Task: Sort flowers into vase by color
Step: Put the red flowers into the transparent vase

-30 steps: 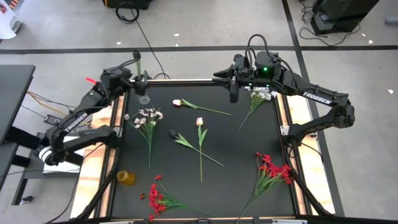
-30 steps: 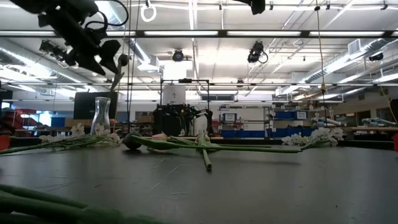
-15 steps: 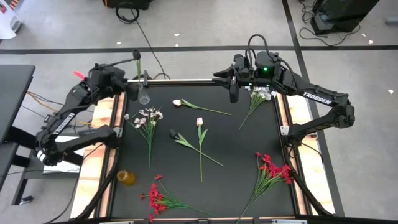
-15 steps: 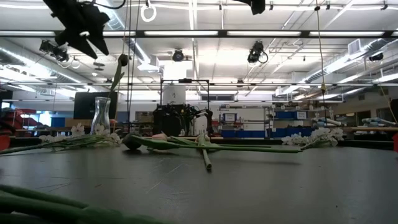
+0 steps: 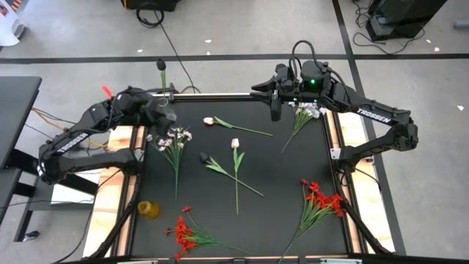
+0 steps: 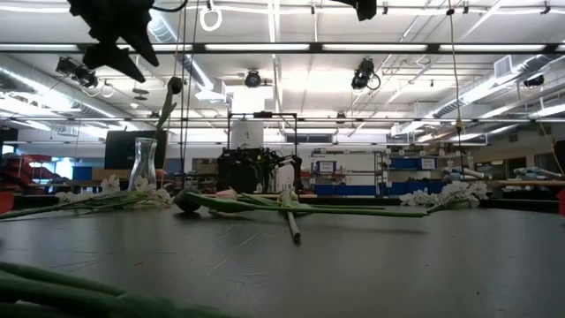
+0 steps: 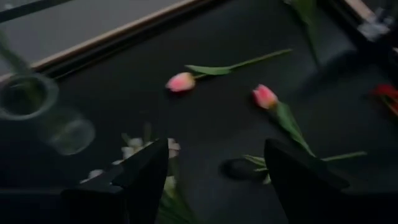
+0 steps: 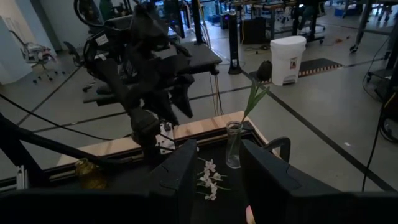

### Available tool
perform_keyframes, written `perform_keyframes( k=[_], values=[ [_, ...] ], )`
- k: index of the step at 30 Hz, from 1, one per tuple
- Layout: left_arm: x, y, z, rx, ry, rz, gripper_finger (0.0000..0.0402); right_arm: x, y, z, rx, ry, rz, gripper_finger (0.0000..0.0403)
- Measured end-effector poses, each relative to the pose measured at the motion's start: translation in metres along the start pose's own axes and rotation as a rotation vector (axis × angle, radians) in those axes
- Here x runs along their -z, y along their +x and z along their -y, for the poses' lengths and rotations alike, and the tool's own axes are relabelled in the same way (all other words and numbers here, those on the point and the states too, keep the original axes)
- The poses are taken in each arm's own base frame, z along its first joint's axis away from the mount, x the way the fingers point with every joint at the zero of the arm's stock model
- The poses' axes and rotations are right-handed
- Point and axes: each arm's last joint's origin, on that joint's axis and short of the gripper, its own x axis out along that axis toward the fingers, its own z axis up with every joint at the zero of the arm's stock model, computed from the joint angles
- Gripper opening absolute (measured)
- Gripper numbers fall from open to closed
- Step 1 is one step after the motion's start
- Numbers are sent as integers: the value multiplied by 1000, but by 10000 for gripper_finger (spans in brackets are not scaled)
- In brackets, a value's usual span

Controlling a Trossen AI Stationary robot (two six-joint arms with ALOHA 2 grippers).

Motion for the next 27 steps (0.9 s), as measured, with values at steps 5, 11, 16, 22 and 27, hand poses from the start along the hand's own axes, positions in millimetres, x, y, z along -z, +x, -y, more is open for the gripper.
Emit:
perform_keyframes(
  k=[5,11,16,22,27],
  values=[
    [-5,15,24,108,63,-4,272,0,0,0,0,0,0,130],
    [-7,40,52,184,39,-36,272,-3,0,0,-4,-6,31,130],
    [-1,61,64,145,-48,-130,272,-9,-1,-14,-237,359,31,130],
    [7,71,81,161,-107,-187,272,-19,0,-26,-437,493,55,130],
    [9,74,93,158,-192,-135,272,-13,2,-38,-652,488,-75,130]
  ],
)
